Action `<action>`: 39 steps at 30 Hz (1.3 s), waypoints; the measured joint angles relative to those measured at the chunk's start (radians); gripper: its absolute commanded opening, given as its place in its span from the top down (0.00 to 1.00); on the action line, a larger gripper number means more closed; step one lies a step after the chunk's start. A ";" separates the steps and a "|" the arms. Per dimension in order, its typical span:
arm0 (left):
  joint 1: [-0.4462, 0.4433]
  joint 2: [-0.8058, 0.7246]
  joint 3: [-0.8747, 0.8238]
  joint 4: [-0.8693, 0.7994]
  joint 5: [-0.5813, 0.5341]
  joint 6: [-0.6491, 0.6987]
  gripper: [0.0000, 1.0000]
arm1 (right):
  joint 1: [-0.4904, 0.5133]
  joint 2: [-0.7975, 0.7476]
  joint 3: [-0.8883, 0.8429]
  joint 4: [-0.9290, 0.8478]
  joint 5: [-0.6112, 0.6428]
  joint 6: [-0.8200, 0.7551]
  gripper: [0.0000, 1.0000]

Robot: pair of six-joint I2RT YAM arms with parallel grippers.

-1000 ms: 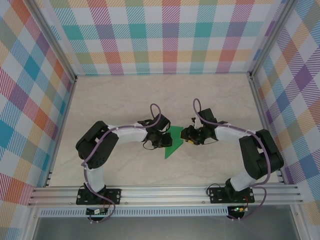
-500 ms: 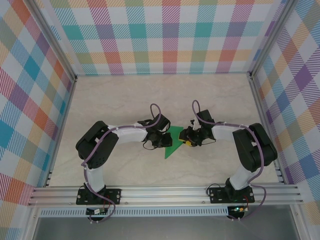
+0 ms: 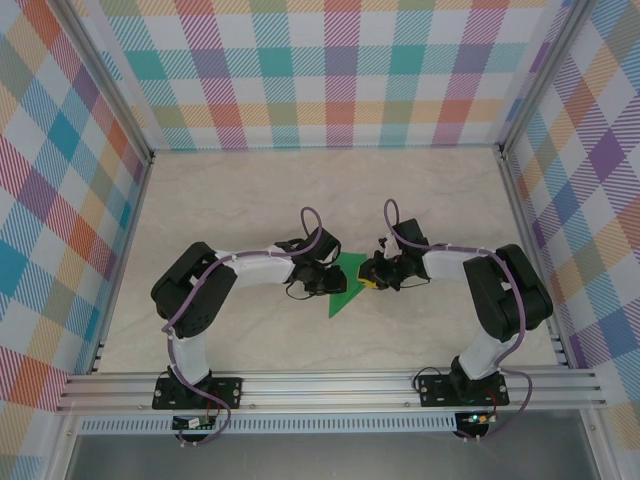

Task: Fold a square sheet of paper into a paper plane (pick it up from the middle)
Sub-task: Third fold the triangle at the center of the table, then fourth fold the wing at the center of the table.

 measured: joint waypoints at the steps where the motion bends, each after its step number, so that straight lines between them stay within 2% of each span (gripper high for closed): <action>1: 0.000 -0.006 -0.001 -0.003 -0.001 0.003 0.66 | 0.000 0.001 0.000 0.001 -0.001 -0.001 0.87; 5: -0.011 -0.063 -0.008 -0.039 -0.023 0.029 0.56 | 0.000 0.001 0.000 0.001 -0.011 -0.002 0.88; 11: -0.086 -0.168 -0.006 -0.094 -0.127 0.069 0.52 | 0.000 0.001 0.000 -0.002 -0.023 -0.002 0.88; 16: -0.186 -0.148 0.006 -0.163 -0.276 0.074 0.51 | 0.000 -0.004 0.001 -0.018 -0.023 -0.002 0.87; 21: -0.246 -0.098 0.018 -0.186 -0.402 0.070 0.50 | 0.000 -0.006 0.006 -0.027 -0.027 -0.008 0.87; 32: -0.321 0.005 0.095 -0.219 -0.584 0.070 0.53 | 0.000 -0.010 0.010 -0.040 -0.038 -0.018 0.86; 39: -0.331 0.030 0.106 -0.238 -0.645 0.069 0.62 | 0.000 -0.023 0.010 -0.045 -0.038 -0.021 0.86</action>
